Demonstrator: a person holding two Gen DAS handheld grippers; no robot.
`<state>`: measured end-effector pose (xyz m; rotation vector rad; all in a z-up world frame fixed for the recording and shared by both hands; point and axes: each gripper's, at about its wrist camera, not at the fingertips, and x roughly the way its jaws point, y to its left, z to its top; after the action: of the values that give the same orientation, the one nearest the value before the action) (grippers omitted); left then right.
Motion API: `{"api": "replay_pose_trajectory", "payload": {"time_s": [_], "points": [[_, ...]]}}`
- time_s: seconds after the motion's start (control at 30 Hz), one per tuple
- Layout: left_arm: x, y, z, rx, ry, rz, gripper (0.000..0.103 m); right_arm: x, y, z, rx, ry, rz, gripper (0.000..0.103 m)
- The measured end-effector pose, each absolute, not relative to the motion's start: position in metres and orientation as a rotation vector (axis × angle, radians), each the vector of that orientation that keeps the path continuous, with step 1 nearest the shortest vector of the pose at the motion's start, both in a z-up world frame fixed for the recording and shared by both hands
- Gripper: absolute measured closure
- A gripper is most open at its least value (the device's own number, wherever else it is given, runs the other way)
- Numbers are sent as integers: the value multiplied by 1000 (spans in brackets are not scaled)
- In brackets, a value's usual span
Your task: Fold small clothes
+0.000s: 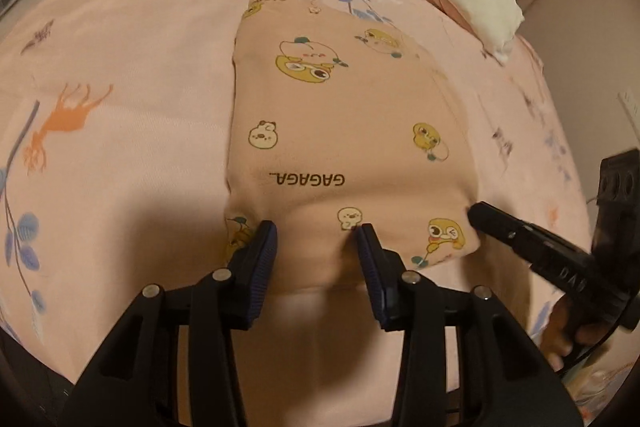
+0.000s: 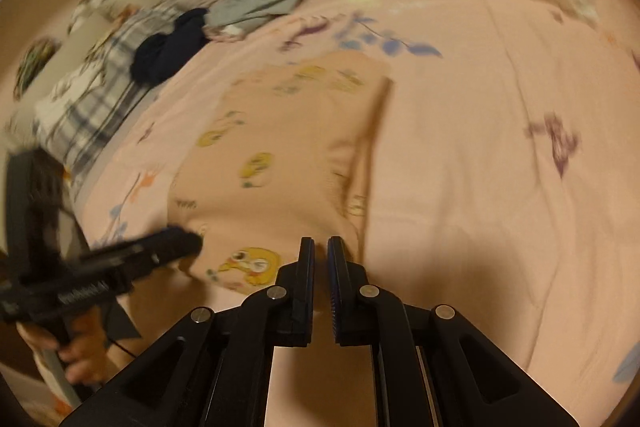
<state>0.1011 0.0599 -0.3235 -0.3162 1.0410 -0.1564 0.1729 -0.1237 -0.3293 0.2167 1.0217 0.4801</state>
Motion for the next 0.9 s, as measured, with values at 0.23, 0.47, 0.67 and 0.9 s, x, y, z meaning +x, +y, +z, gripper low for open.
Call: {"api": "replay_pose_trajectory", "payload": {"time_s": [0.23, 0.47, 0.67, 0.9], "points": [[93, 76, -315, -392, 1091, -188, 62, 167, -135, -322, 221, 1021, 391, 94], [93, 74, -312, -379, 1063, -216, 61, 193, -115, -298, 241, 916, 469, 94], [93, 67, -321, -307, 1098, -246, 60, 208, -110, -330, 264, 972, 405, 94], [92, 64, -315, -260, 1064, -217, 60, 194, -114, -313, 243, 973, 392, 94]]}}
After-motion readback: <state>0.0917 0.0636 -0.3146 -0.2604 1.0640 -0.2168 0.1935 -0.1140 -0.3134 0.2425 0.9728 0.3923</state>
